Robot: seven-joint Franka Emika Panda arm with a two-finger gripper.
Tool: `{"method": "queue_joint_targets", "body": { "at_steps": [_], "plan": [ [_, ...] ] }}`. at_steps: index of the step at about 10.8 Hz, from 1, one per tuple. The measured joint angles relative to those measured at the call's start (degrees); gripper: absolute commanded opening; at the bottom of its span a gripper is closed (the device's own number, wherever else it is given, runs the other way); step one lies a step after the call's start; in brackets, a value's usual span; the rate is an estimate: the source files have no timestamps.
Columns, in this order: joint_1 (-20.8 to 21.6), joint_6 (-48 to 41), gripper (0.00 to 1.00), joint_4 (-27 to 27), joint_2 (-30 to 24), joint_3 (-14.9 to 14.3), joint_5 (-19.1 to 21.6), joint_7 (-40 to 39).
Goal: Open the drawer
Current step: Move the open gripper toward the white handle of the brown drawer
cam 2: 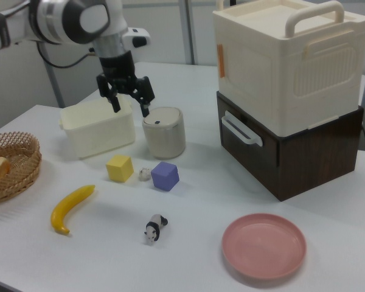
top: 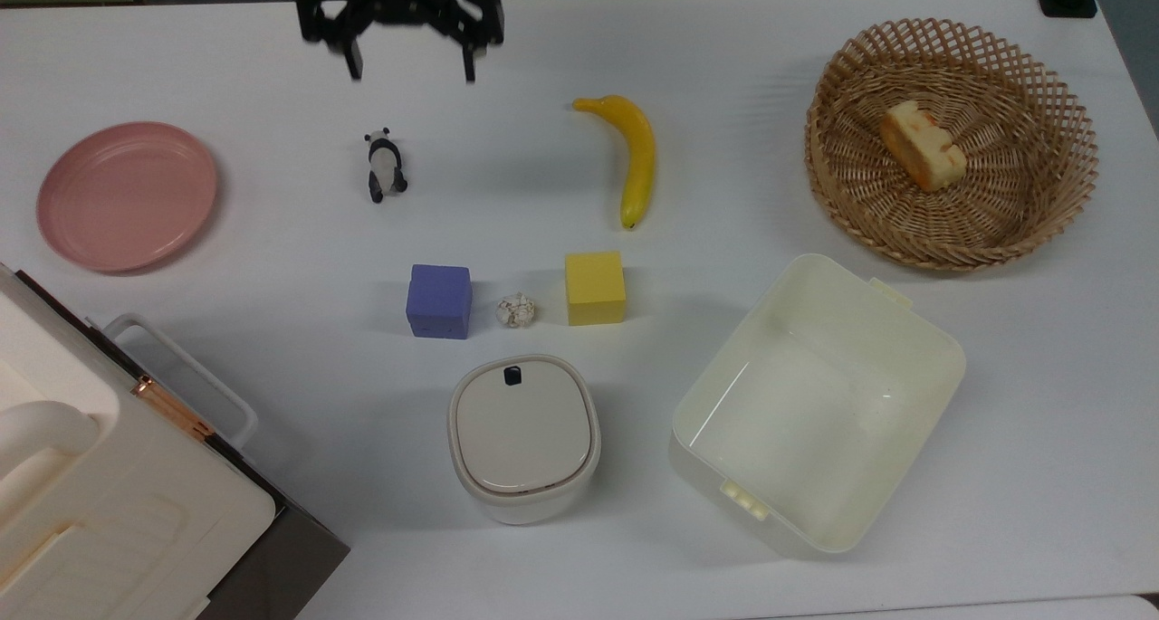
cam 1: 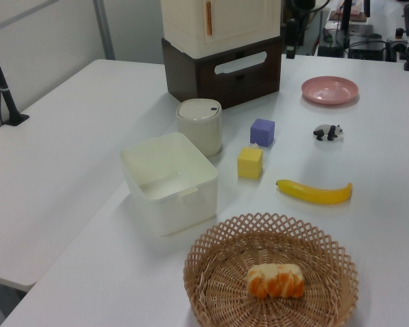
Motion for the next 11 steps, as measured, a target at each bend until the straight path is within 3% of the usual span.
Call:
{"method": "queue_joint_targets", "body": {
  "at_steps": [5,7,11],
  "plan": [
    [-0.1,8.9,1.0,0.3,3.6,0.0,0.0,-2.6],
    [-0.4,10.6,1.0,0.3,5.2,0.0,-1.2,-10.8],
    [-2.7,16.6,1.0,0.4,8.7,0.0,-7.8,-31.9]
  ]
}}
